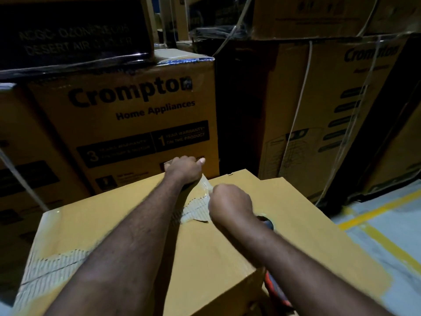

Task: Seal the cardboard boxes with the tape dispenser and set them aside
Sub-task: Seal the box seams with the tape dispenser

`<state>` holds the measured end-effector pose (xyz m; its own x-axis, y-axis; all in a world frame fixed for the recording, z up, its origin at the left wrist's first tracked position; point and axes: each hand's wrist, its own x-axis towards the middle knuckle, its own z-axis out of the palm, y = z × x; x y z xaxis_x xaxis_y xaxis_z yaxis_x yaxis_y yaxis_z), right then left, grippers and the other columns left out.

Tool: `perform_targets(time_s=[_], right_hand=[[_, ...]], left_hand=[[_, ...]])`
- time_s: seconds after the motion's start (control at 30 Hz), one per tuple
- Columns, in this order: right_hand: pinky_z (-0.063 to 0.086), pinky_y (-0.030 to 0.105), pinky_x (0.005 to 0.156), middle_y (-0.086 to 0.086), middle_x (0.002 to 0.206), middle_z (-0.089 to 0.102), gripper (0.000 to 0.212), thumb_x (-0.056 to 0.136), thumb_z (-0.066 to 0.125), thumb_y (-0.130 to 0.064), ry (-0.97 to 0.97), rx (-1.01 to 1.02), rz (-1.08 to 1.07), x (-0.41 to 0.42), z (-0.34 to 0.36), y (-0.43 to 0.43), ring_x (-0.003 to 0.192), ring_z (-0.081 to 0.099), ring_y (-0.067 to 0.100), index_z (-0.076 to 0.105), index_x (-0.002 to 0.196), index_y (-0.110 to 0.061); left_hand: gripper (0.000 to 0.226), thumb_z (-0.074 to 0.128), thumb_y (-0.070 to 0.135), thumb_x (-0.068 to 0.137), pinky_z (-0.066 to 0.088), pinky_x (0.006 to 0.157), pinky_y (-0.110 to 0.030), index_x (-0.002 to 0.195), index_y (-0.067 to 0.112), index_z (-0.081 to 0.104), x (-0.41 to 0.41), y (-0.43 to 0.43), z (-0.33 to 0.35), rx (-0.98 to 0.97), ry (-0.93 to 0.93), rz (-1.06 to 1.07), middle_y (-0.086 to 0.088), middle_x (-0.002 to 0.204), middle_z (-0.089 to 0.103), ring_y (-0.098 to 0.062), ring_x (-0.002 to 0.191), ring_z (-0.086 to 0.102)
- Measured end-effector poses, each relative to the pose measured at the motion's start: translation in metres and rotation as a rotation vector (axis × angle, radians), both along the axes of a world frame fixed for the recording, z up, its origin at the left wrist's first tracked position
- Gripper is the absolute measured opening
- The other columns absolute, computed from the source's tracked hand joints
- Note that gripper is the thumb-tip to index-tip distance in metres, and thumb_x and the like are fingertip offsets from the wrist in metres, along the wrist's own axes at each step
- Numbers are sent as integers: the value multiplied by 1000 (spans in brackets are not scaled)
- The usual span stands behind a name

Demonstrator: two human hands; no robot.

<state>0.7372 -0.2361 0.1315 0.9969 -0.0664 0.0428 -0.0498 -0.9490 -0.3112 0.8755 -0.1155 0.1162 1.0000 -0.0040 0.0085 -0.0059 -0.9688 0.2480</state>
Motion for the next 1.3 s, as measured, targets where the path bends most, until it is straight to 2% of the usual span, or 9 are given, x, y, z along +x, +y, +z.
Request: perform_targets(time_s=[0.17,0.33,0.47,0.57,0.7,0.77,0.87,1.1,1.3], right_hand=[[53,35,72,5,96,67,20,99,56,-27,-24,92,-109,74,-4,27,80,63,24,67,113,-18],[40,25,50,2,80,63,31,101,49,-42,-63,177,-100,107,-8,47,64,57,19,70,108,-20],[38,25,49,4,86,67,30,103,45,-36,-81,127,-28,107,-20,39,71,61,24,71,110,-23],[49,32,61,4,91,68,35,104,38,-38,-67,89,51,102,-21,29,78,62,24,69,107,-21],[49,42,81,12,122,64,51,105,23,-48,77,77,115,79,-24,13,103,60,30,54,133,-17],[43,50,102,15,156,36,62,104,23,-52,163,101,142,62,-29,8,134,44,36,21,156,-20],[28,56,113,9,167,-2,74,101,24,-61,213,153,156,37,-29,1,149,20,38,-15,156,-32],[26,59,115,1,167,-15,80,98,29,-66,255,95,199,-16,-21,-21,153,6,34,-12,157,-30],[41,55,104,6,166,8,92,87,20,-82,241,69,172,-48,-26,-30,142,35,33,-9,157,-28]], left_hand=[[45,40,52,105,37,113,-50,142,31,55,15,32,-1,-264,185,-68,-5,151,49,-28,138,45],[33,45,38,107,42,85,-33,133,31,62,21,38,-8,-291,127,-63,0,139,57,-15,106,52],[31,43,42,106,45,95,-39,129,36,63,30,42,-17,-305,132,-60,1,142,57,-19,118,54],[52,27,56,102,28,118,-55,144,37,51,37,37,-18,-124,168,-37,-1,160,40,-26,149,30],[78,12,72,92,21,114,-69,150,32,45,43,22,-20,58,200,62,-7,162,35,-33,148,31],[79,11,71,93,27,110,-69,147,28,49,36,17,-22,111,127,88,-10,157,42,-37,141,40],[77,12,67,99,43,105,-55,142,18,54,28,14,-18,127,50,42,-14,148,52,-36,130,52],[68,26,65,103,52,91,-44,130,12,60,23,17,-6,-3,17,60,-12,124,64,-29,104,62],[38,47,46,104,50,78,-37,123,17,62,17,20,-4,-224,-28,103,-4,110,63,-19,93,59]])
